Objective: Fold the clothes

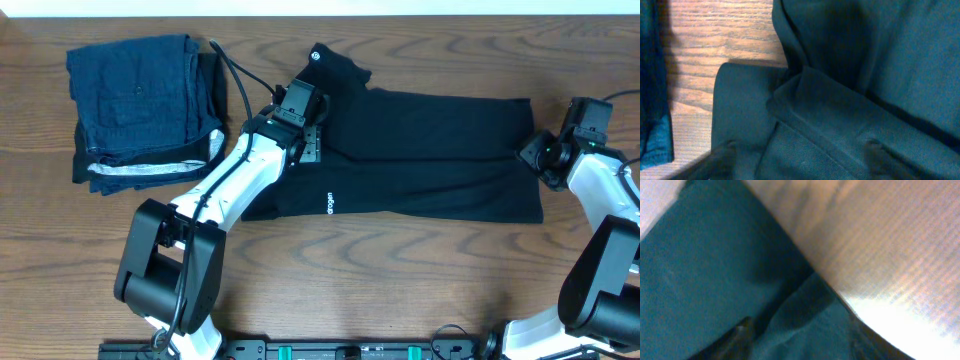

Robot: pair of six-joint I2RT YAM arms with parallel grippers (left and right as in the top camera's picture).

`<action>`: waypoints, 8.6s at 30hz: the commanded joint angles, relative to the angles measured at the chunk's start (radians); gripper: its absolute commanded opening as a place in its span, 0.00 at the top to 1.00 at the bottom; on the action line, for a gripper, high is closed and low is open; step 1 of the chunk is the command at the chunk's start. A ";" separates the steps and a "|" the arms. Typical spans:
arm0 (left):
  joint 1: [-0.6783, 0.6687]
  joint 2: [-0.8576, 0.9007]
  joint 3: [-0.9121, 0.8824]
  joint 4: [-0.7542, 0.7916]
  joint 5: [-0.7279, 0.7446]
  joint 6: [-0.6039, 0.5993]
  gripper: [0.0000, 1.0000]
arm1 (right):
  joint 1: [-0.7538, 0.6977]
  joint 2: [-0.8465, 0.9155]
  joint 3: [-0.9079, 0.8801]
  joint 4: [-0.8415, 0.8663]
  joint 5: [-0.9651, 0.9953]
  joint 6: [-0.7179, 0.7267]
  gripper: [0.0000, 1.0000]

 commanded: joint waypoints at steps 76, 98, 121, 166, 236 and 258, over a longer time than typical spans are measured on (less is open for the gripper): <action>0.183 0.080 -0.237 -0.170 0.157 -0.090 0.94 | -0.023 -0.065 -0.209 -0.201 0.256 -0.131 0.99; 0.181 -0.343 -0.119 -0.314 0.207 -0.097 0.94 | 0.053 -0.183 0.152 -0.412 -0.441 -0.443 0.97; 0.217 -0.406 -0.154 -0.347 0.209 -0.143 0.89 | 0.736 -0.023 0.151 -0.237 -0.347 -0.898 0.99; 0.216 -0.374 -0.154 -0.347 0.201 -0.140 0.88 | 0.824 0.279 0.151 0.204 -0.039 -0.753 0.95; 0.198 -0.117 -0.088 -0.321 0.262 -0.025 0.94 | 0.090 -0.079 0.134 -0.513 -0.008 -0.303 0.97; 0.198 0.111 -0.107 -0.309 0.262 -0.028 0.94 | 0.004 -0.004 -0.163 -0.228 0.001 -0.292 0.99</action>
